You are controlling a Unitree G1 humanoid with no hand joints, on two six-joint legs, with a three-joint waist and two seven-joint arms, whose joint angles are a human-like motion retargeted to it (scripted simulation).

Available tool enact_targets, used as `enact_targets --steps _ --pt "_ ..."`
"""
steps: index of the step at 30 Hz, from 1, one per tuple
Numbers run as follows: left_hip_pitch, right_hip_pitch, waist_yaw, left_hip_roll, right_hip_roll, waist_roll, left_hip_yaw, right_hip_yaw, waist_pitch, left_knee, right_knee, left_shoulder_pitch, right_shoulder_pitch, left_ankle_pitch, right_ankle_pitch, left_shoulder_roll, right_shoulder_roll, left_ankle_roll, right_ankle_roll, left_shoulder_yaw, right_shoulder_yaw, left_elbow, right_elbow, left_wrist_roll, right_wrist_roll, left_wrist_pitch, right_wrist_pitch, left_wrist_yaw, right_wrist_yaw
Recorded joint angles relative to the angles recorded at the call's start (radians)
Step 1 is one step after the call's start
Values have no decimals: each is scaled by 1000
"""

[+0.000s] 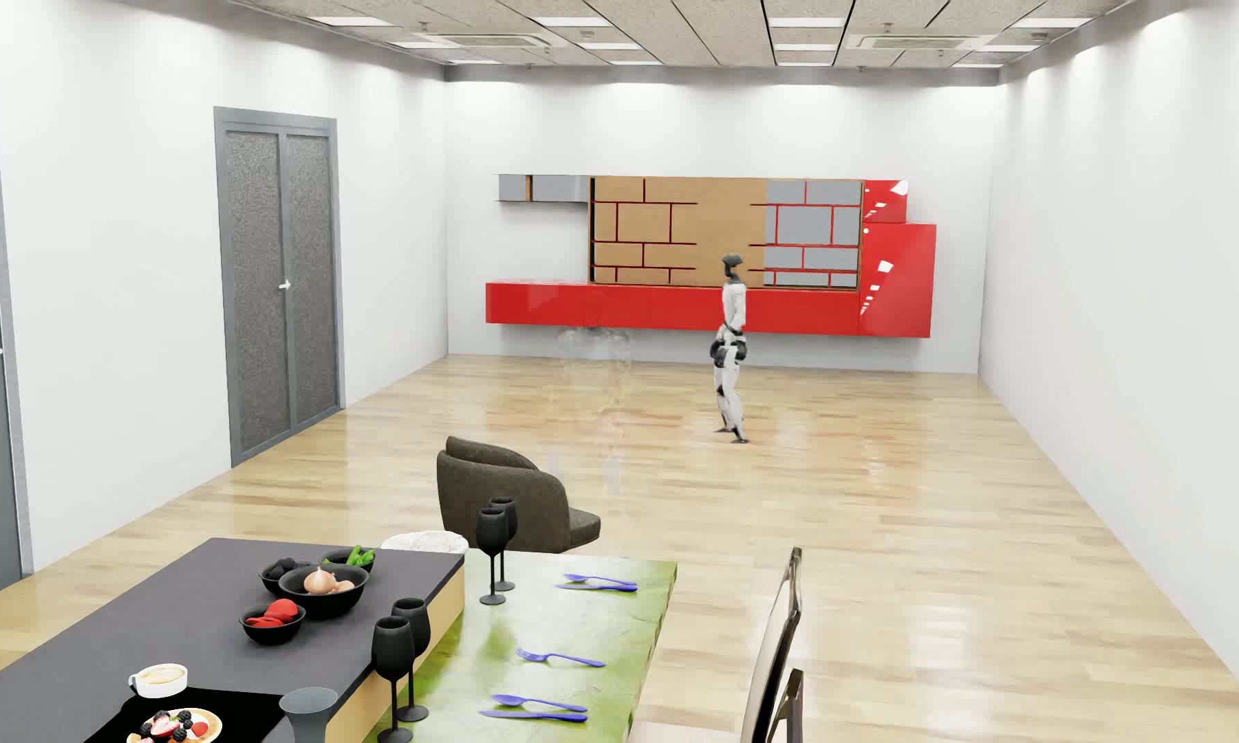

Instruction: Head to the officechair

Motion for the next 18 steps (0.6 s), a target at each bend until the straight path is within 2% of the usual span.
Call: enact_targets --steps 1,4,7,11,13,14,15,17,18 --pt "-2 2 -3 -2 -2 -1 -8 -6 0 5 3 -13 -3 -3 -4 0 -2 -1 -1 12 -6 -19 -14 -22 5 -16 -8 17 -6" --pt "-6 2 -8 -4 -6 -5 -21 -16 1 18 16 -37 -17 -24 -27 16 -6 3 4 3 -12 -77 -48 -16 12 -40 -20 65 -21" --pt "-25 -3 -14 4 -10 -8 -35 -35 6 70 45 -39 -23 -76 -80 28 -7 -7 2 3 -6 -101 -82 -25 16 -46 -36 65 -23" --pt "-22 28 -24 5 -17 -11 -58 -73 3 95 42 -23 -19 -119 -137 46 12 -23 -11 -19 -6 -39 -120 -22 44 -8 -33 21 -21" --pt "-78 39 -25 3 -30 -8 -96 -116 1 183 42 -23 3 -141 -143 57 14 -16 20 -27 -6 6 -145 -22 60 13 -43 -6 -19" --pt "-127 44 -25 5 -40 -3 -110 -146 3 257 47 -22 14 -139 -145 63 12 -13 30 -30 -1 20 -157 -24 54 17 -47 -14 -24" --pt "-180 52 -24 14 -49 2 -105 -177 6 344 49 -16 22 -124 -139 68 9 -32 29 -28 8 23 -167 -26 43 16 -47 -14 -34" --pt "-290 76 -17 51 -74 13 -54 -243 13 510 43 11 21 -90 -143 77 -1 -54 60 -9 50 8 -168 -36 16 7 -35 5 -49" --pt "-341 94 -11 77 -87 16 -9 -275 15 568 30 35 14 -83 -145 81 -16 -27 80 5 83 -10 -151 -41 -7 1 -40 13 -41"
